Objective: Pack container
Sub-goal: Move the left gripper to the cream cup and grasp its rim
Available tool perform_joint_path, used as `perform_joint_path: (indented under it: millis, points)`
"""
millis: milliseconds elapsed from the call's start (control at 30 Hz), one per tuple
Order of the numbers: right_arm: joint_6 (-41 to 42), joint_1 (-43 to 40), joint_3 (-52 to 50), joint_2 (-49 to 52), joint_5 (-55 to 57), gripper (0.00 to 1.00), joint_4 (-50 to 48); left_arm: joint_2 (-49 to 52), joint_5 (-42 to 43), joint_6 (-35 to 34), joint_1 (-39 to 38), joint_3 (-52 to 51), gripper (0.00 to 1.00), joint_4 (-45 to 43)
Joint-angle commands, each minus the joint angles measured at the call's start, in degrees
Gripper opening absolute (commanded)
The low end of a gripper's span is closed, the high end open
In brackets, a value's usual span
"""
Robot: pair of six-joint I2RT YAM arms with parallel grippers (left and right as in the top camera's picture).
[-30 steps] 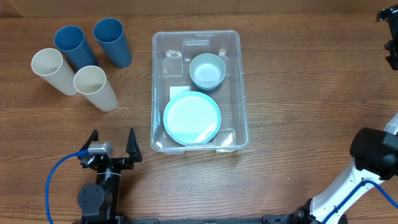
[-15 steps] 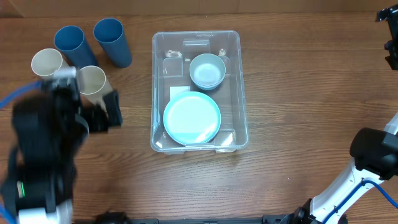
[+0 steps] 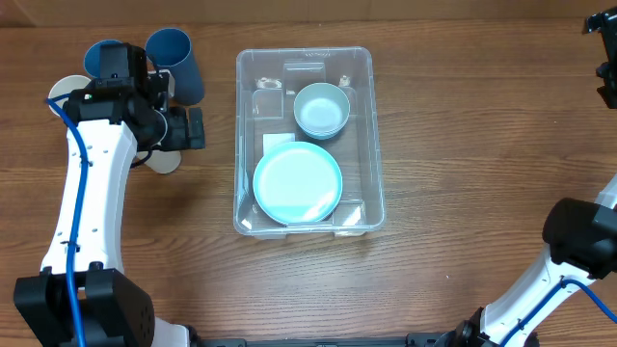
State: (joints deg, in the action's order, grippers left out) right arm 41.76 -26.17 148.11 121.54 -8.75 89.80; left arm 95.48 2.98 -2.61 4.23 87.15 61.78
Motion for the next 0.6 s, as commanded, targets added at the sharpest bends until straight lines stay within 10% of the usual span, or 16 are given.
perform_joint_path:
  millis: [0, 567]
  points:
    - [0.3, -0.1, 0.7, -0.5, 0.3, 1.00, -0.1, -0.6, -3.1, 0.8, -0.1, 1.2, 1.00, -0.8]
    - [0.3, -0.1, 0.7, -0.5, 0.3, 1.00, -0.1, 2.0, -15.7, 2.9, -4.8, 7.6, 0.89, -1.2]
